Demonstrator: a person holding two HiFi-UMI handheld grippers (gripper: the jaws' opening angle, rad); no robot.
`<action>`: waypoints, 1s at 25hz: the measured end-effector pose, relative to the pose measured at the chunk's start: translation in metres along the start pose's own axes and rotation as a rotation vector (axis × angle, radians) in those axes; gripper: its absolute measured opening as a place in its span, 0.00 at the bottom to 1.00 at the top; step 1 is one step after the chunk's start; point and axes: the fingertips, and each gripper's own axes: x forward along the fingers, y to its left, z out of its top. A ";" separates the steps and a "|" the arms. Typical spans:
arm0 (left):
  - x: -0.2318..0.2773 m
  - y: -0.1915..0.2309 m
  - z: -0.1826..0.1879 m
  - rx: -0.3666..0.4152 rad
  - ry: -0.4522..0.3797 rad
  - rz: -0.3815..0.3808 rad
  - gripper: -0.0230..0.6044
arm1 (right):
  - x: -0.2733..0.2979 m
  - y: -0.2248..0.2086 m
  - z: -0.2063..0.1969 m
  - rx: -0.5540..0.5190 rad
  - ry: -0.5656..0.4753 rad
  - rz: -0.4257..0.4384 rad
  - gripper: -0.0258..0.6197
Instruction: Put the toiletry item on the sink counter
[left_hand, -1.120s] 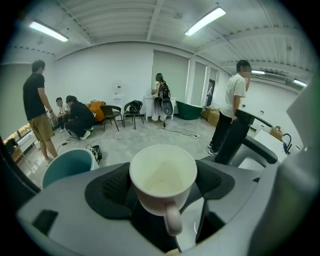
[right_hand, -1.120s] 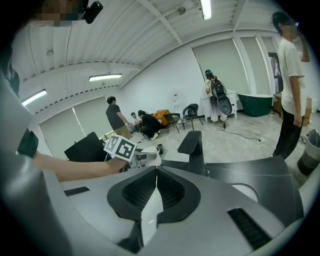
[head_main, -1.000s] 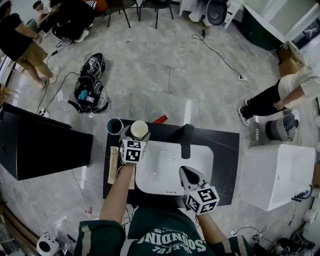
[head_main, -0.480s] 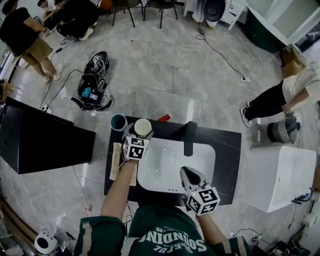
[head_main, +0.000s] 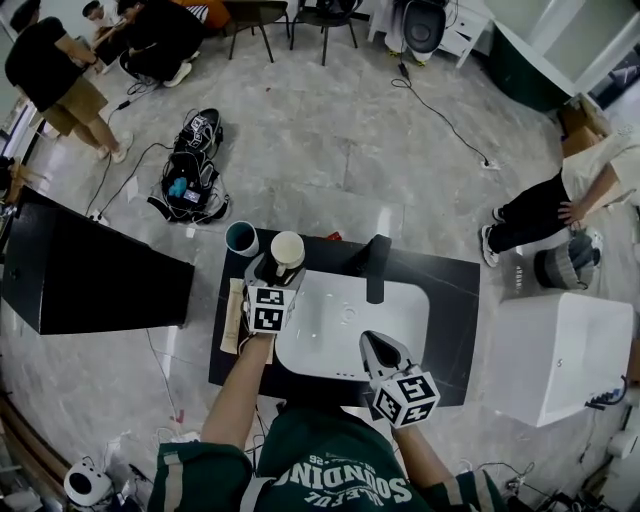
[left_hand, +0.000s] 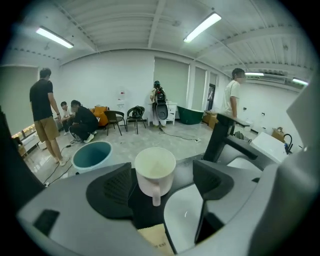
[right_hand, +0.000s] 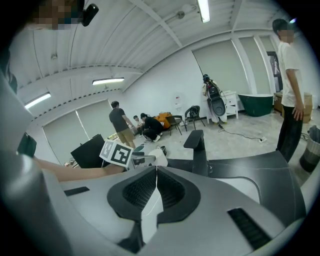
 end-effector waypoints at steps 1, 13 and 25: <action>-0.011 -0.006 0.006 0.010 -0.027 -0.005 0.63 | -0.003 0.002 0.000 -0.002 -0.006 0.002 0.10; -0.106 -0.086 0.004 0.064 -0.149 -0.110 0.05 | -0.057 0.023 -0.021 -0.027 -0.063 0.025 0.10; -0.191 -0.139 0.013 0.056 -0.252 -0.093 0.05 | -0.105 0.013 -0.017 -0.038 -0.137 -0.043 0.10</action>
